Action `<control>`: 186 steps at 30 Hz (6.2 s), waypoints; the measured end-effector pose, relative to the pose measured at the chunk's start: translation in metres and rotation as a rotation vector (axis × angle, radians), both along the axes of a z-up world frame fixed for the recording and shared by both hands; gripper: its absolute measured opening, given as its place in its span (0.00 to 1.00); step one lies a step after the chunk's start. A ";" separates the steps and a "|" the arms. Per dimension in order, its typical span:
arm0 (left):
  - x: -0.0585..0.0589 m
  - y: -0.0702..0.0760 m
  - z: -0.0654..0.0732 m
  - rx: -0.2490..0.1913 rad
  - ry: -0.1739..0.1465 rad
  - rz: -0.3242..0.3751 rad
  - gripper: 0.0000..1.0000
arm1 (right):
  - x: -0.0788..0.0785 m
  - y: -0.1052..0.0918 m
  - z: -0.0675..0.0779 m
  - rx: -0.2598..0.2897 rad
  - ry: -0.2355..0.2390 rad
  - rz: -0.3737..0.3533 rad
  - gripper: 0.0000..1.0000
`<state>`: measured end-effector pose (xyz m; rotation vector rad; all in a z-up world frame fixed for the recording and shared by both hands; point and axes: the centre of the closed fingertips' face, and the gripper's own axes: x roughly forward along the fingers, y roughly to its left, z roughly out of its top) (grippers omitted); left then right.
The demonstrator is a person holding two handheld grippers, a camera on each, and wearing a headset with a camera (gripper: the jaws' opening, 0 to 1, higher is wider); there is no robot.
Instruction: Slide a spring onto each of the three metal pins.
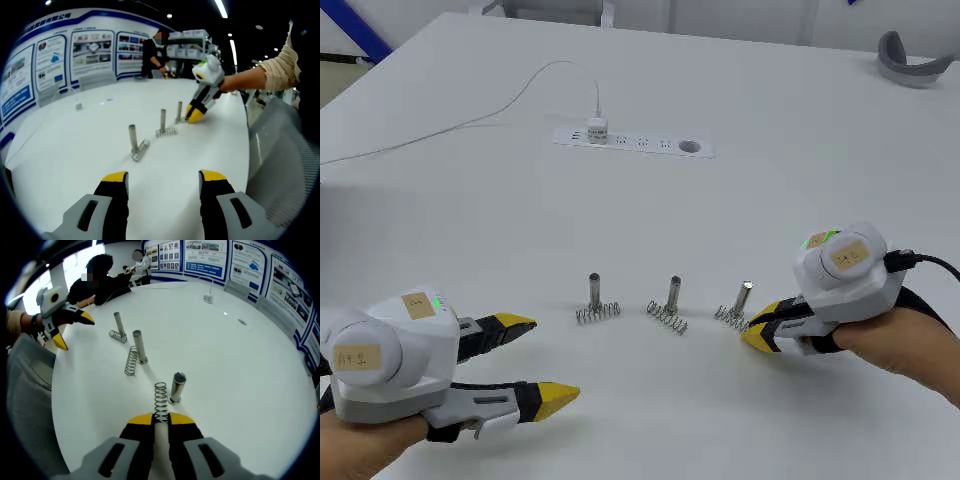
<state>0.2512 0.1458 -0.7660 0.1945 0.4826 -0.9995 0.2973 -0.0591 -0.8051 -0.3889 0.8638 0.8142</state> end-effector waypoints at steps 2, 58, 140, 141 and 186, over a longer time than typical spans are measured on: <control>-0.002 -0.002 -0.001 0.002 0.001 -0.013 0.57 | -0.002 0.001 0.002 0.003 0.001 0.003 0.11; -0.017 -0.091 0.009 0.051 -0.084 -0.334 0.33 | -0.069 0.095 0.037 -0.048 -0.021 0.506 0.11; -0.024 -0.104 0.009 0.052 -0.136 -0.367 0.14 | -0.077 0.132 0.082 0.034 -0.099 0.562 0.12; -0.024 -0.103 0.008 0.053 -0.132 -0.365 0.16 | -0.077 0.132 0.082 0.032 -0.099 0.561 0.12; -0.002 -0.034 0.006 0.000 -0.051 -0.118 0.52 | -0.035 0.075 0.108 0.019 -0.137 0.382 0.12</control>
